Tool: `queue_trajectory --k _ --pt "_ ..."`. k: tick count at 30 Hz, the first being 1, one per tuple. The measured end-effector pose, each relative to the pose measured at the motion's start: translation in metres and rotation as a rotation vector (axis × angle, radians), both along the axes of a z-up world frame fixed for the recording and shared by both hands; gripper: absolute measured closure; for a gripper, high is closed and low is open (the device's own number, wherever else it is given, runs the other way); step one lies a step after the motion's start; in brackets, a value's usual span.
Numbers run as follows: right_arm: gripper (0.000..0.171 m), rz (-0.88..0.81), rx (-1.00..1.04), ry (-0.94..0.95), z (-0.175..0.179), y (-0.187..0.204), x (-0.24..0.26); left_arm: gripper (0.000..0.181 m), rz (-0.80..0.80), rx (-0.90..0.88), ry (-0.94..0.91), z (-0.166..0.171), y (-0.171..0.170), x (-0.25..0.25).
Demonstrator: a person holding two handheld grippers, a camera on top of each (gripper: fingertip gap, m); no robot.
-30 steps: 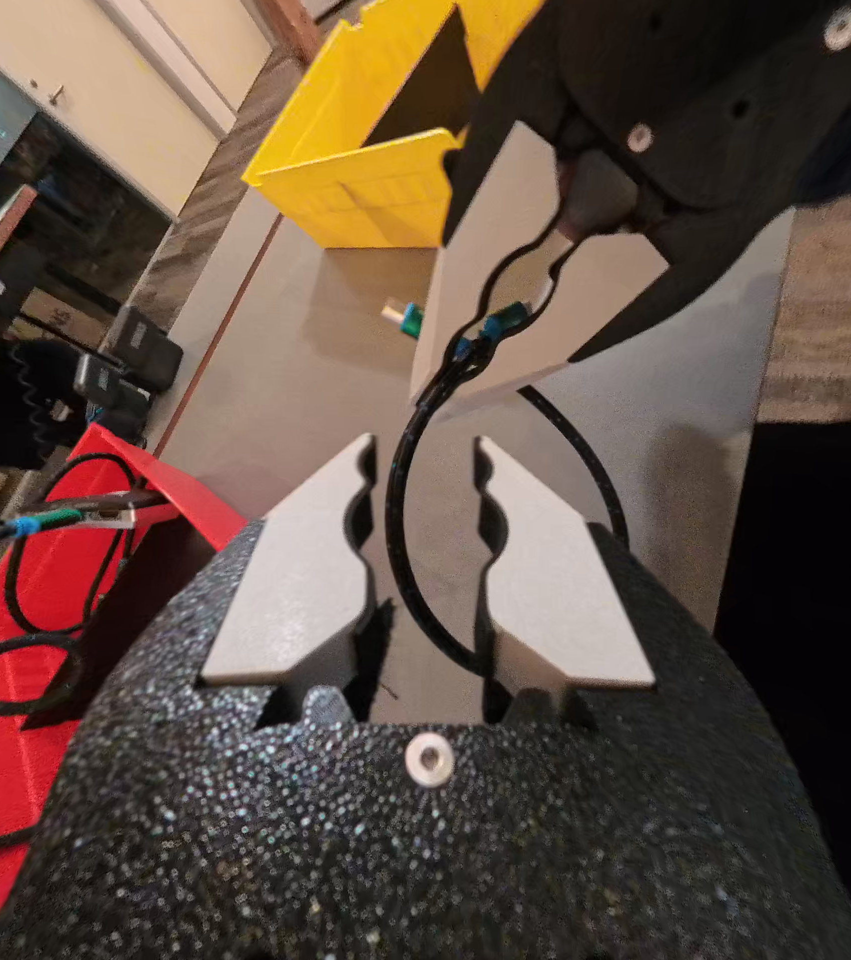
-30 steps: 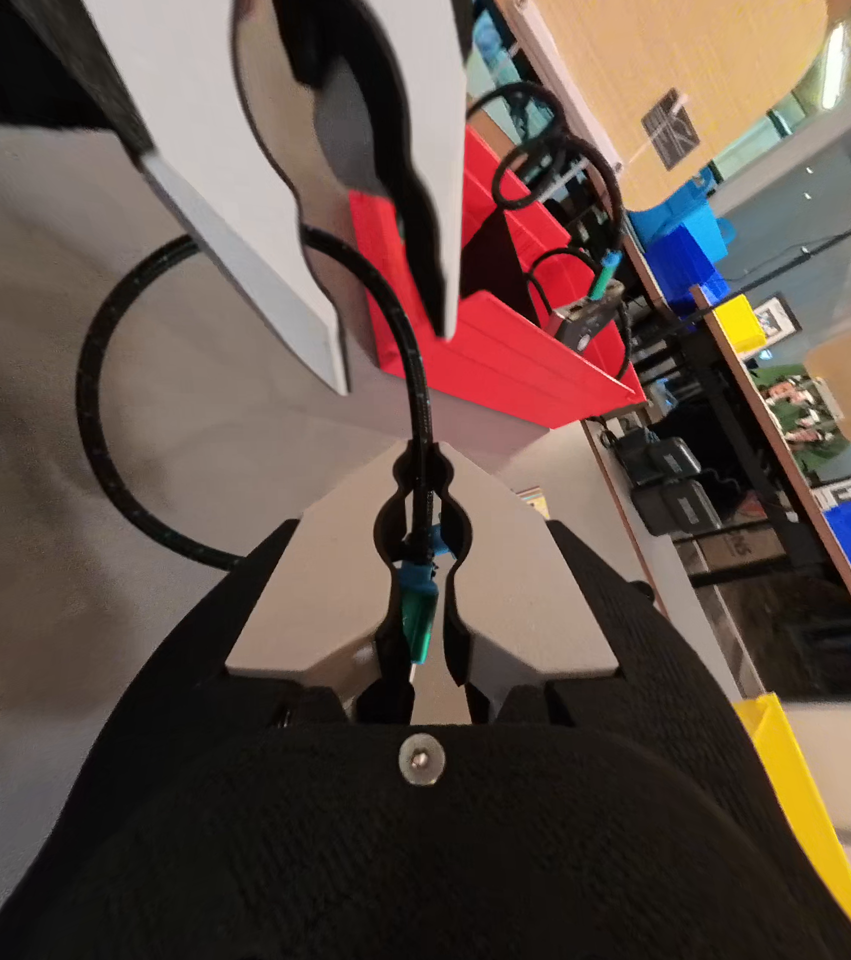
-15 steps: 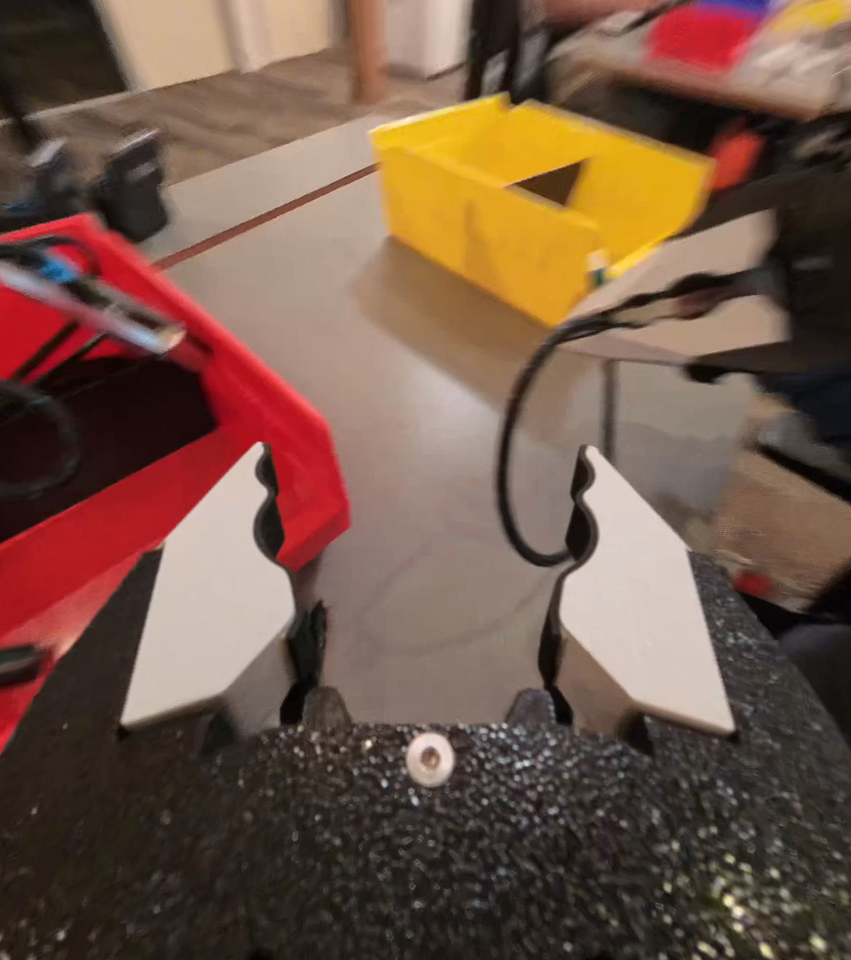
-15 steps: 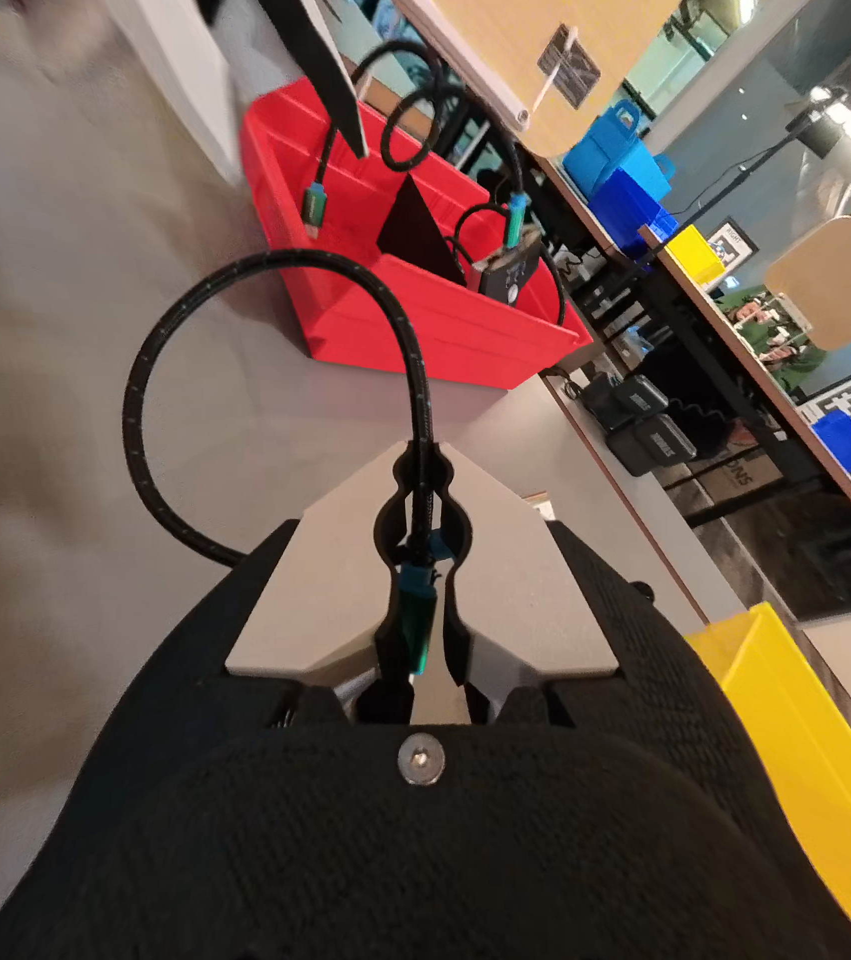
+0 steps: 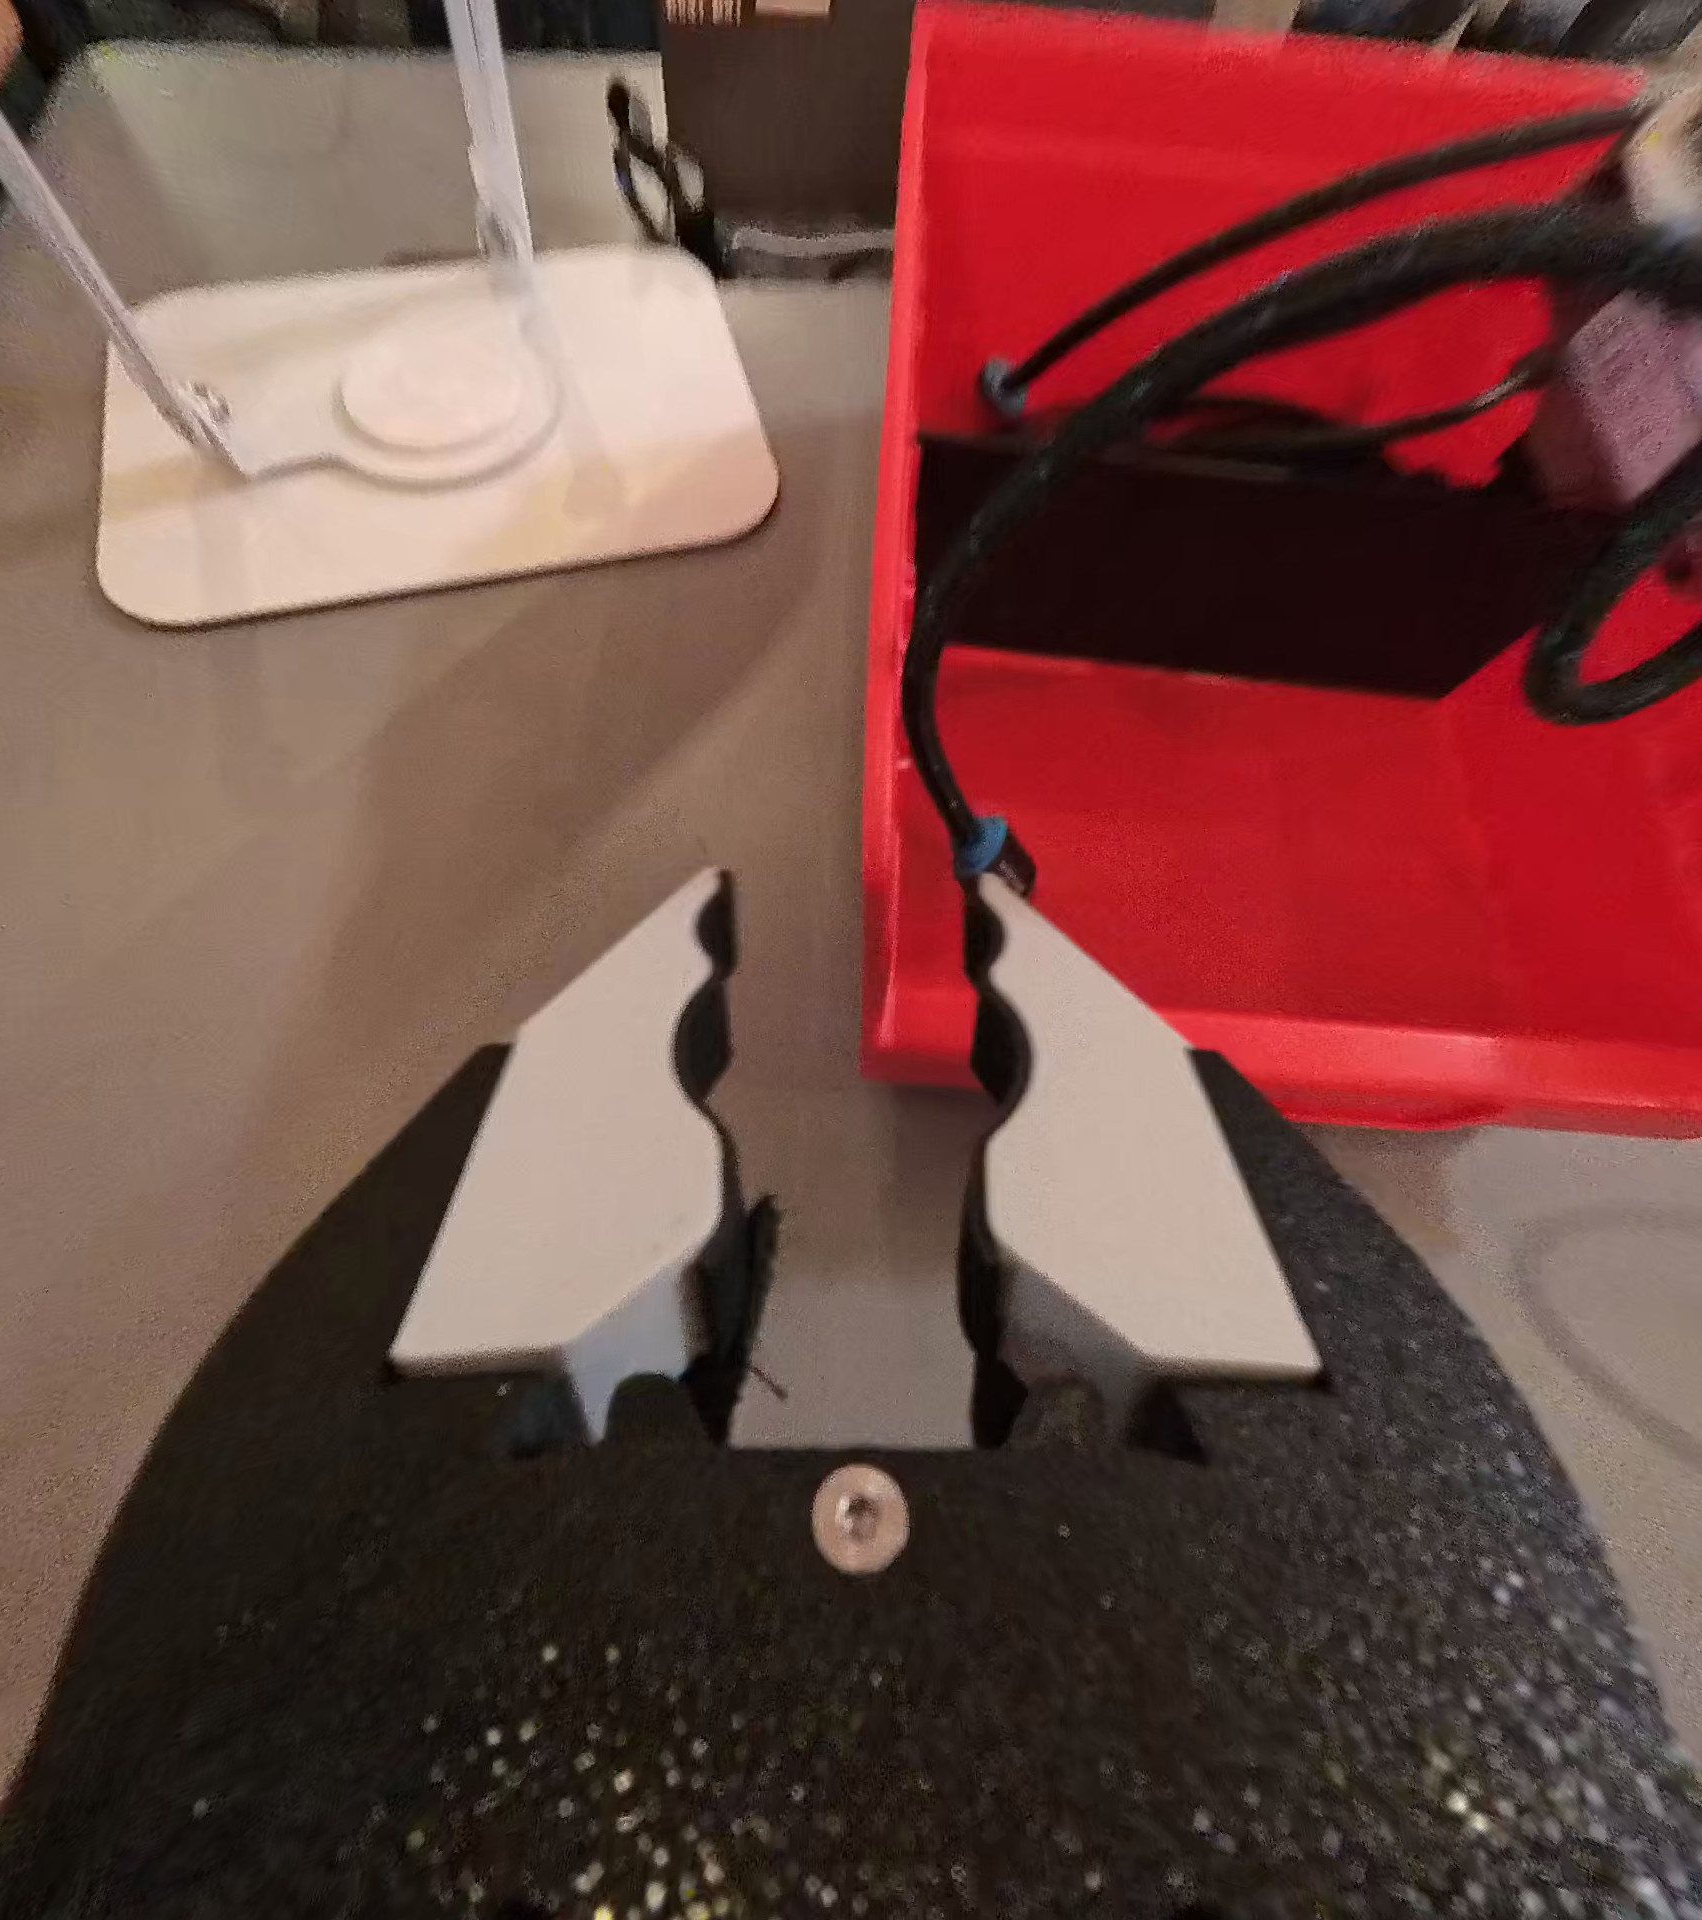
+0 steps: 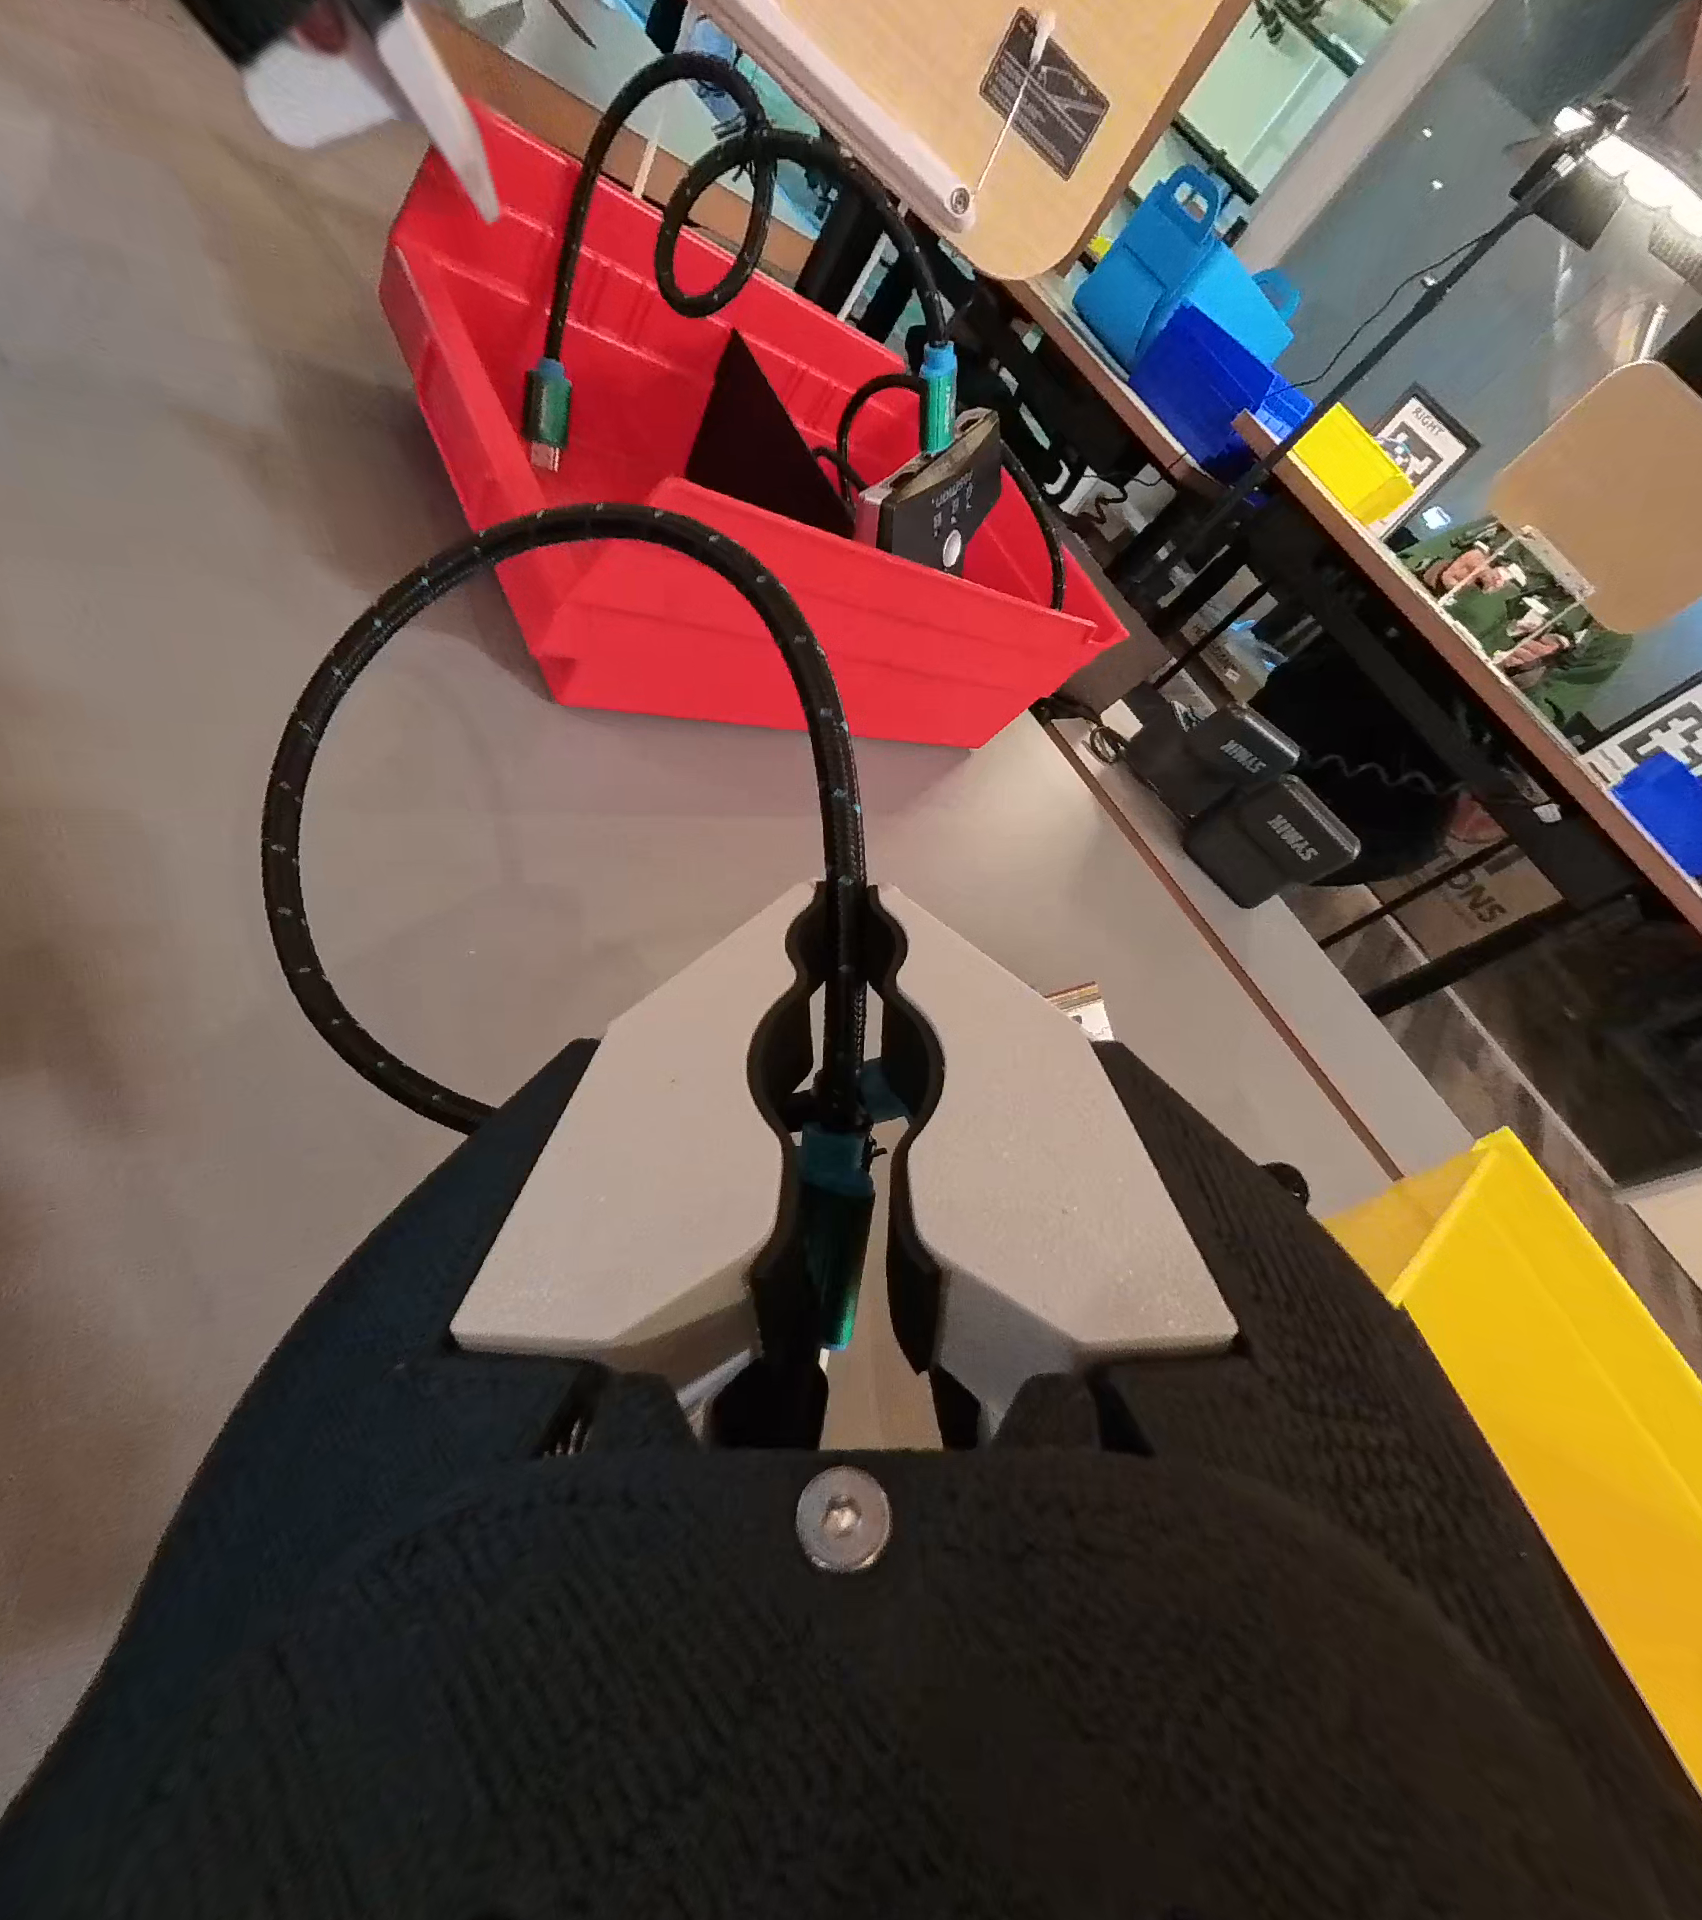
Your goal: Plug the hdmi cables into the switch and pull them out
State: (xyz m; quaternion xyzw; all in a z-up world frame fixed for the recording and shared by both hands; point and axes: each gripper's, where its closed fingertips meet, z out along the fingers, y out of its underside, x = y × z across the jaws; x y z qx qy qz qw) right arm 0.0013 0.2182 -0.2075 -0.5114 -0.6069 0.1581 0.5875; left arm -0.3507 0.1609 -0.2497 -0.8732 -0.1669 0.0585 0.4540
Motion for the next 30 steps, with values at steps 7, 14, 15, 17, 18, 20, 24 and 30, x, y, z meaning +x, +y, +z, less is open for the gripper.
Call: queue_trajectory --k 7,14,15,17,18,20,24,30 --pt "0.168 -0.009 -0.017 0.004 -0.001 0.003 0.003 0.177 0.015 -0.016 0.036 -0.009 0.002 0.004" --pt "0.167 -0.026 -0.027 0.010 -0.002 0.008 0.007 0.179 0.033 -0.009 0.100 -0.007 -0.033 0.017" --pt "0.167 -0.026 -0.030 0.011 -0.002 0.008 0.007 0.179 0.040 -0.010 0.104 -0.006 -0.040 0.015" --pt "0.167 -0.025 -0.037 0.014 -0.003 0.009 0.006 0.179 0.062 -0.003 0.096 -0.006 -0.056 0.008" --pt "0.167 -0.024 -0.041 0.017 -0.004 0.009 0.006 0.178 0.076 0.004 0.084 -0.006 -0.064 0.004" --pt "0.167 -0.026 -0.050 0.023 -0.004 0.009 0.004 0.177 0.104 -0.005 0.078 -0.006 -0.079 -0.001" --pt "0.167 -0.063 -0.060 0.014 -0.008 0.011 0.000 0.098 0.146 0.101 0.221 0.035 -0.093 0.016" --pt "0.167 -0.176 -0.144 -0.017 -0.015 0.019 0.002 0.097 -0.258 0.278 0.214 0.090 -0.047 0.171"
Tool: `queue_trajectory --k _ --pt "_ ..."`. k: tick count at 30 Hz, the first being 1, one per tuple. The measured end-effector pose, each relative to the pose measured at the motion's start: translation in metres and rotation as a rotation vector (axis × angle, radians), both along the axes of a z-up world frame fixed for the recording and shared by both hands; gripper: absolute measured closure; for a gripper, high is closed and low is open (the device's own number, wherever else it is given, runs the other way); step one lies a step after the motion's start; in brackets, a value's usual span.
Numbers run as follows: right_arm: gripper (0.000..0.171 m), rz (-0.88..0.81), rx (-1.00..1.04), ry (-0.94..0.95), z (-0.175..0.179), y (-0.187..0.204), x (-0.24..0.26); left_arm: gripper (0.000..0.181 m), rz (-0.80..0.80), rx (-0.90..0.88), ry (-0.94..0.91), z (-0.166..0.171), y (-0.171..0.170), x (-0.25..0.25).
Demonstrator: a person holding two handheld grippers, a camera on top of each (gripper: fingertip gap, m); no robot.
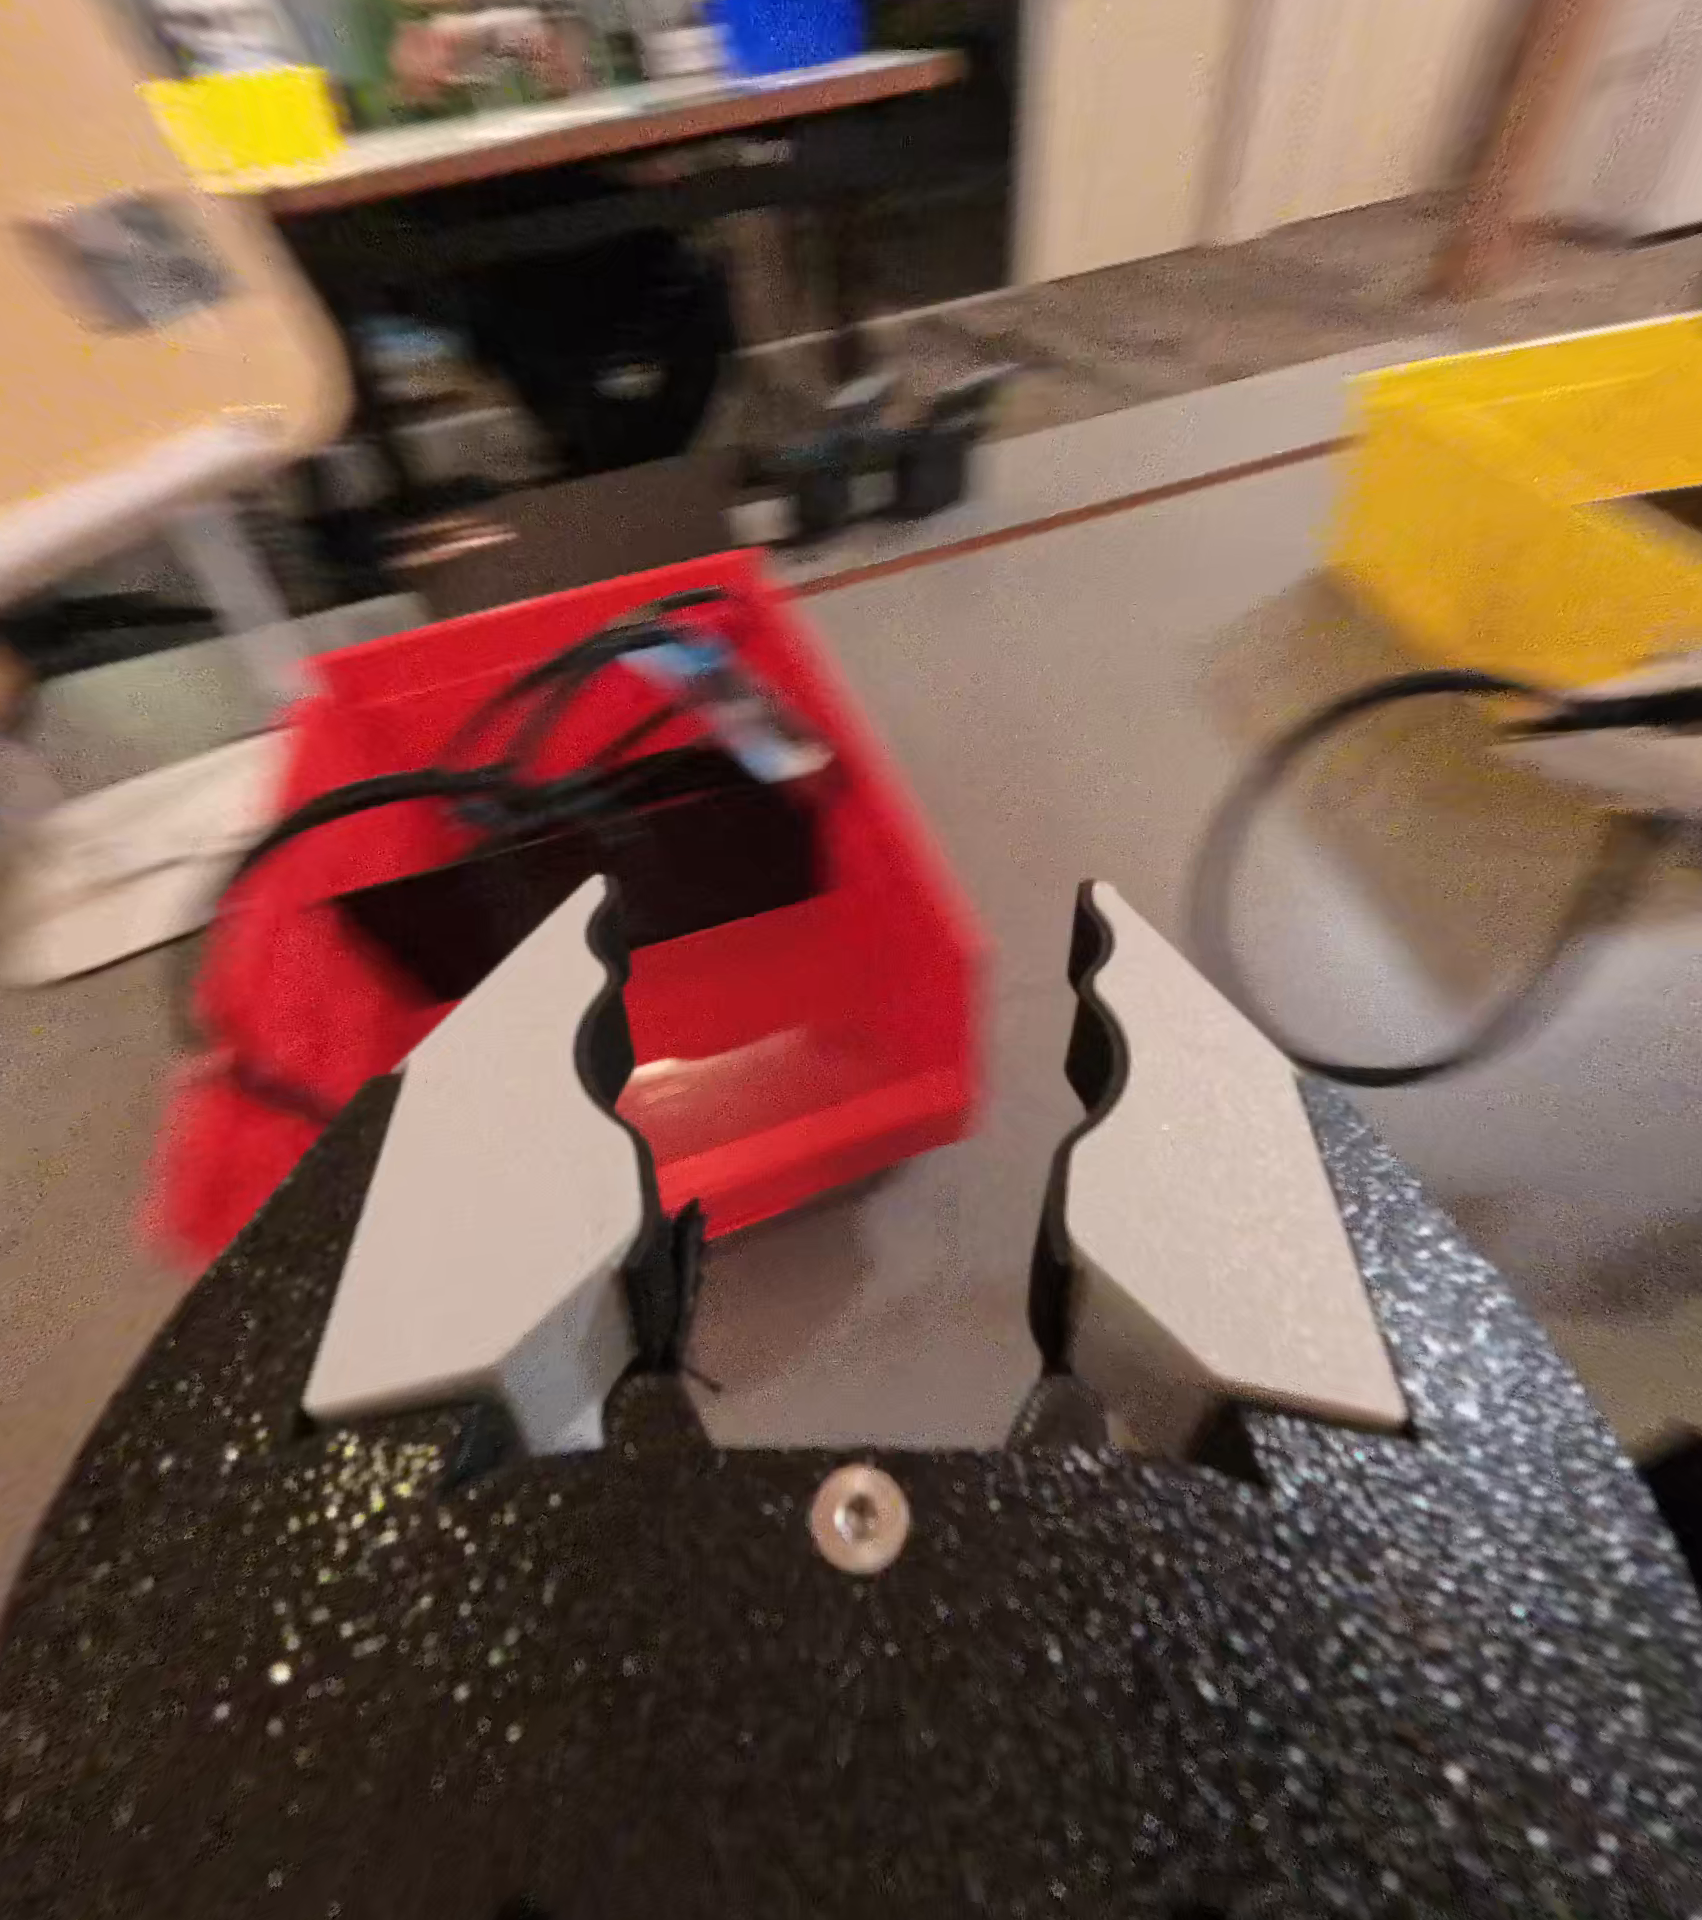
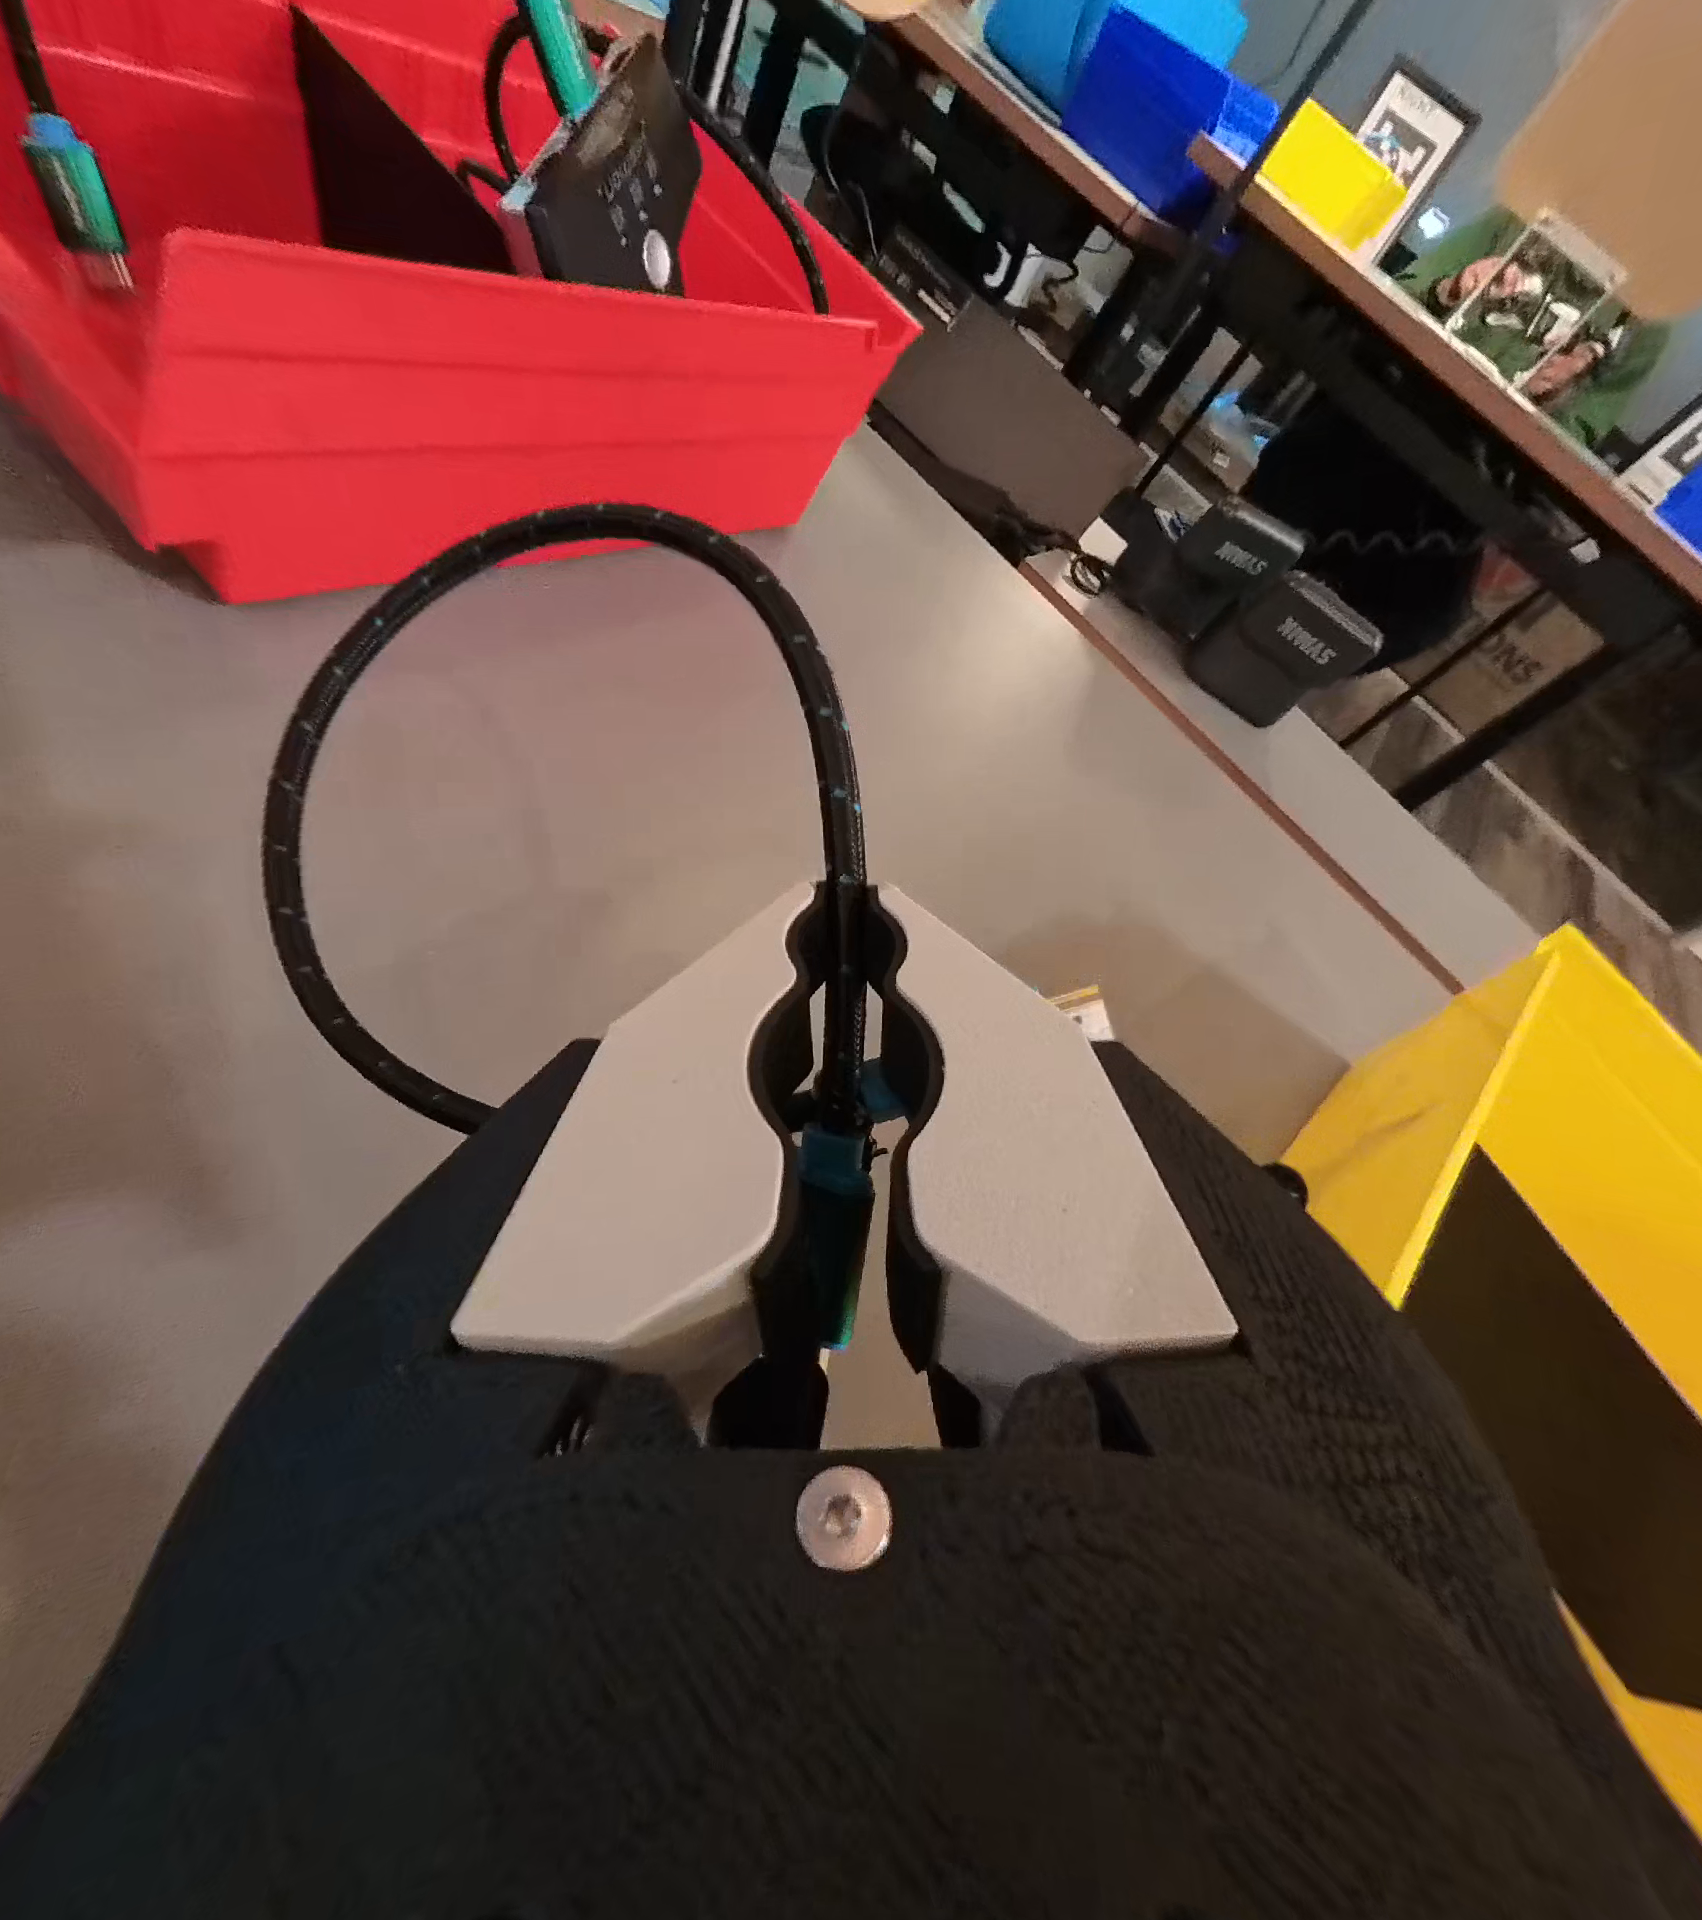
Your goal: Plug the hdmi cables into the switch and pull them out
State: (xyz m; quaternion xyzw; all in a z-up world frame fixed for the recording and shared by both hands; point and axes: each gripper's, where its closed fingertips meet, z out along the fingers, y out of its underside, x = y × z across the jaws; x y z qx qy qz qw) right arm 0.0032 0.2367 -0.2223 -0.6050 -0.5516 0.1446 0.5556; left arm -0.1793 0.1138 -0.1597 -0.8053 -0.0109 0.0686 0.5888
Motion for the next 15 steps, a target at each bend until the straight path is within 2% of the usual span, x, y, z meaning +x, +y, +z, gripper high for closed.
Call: queue_trajectory --k 2,7,12,15 --pt "0.167 -0.014 -0.021 0.000 0.003 -0.002 0.002 0.097 -0.173 0.024 -0.016 0.002 0.018 0.058" --pt "0.167 -0.061 -0.059 -0.008 0.015 -0.001 0.016 0.105 -0.225 0.066 0.258 -0.003 0.057 0.107" --pt "0.167 -0.121 -0.062 -0.020 0.019 0.012 0.034 0.105 -0.314 0.039 0.162 -0.021 0.098 0.131" --pt "0.167 -0.158 -0.057 -0.013 0.021 0.022 0.046 0.109 -0.431 0.081 0.057 -0.011 0.118 0.148"
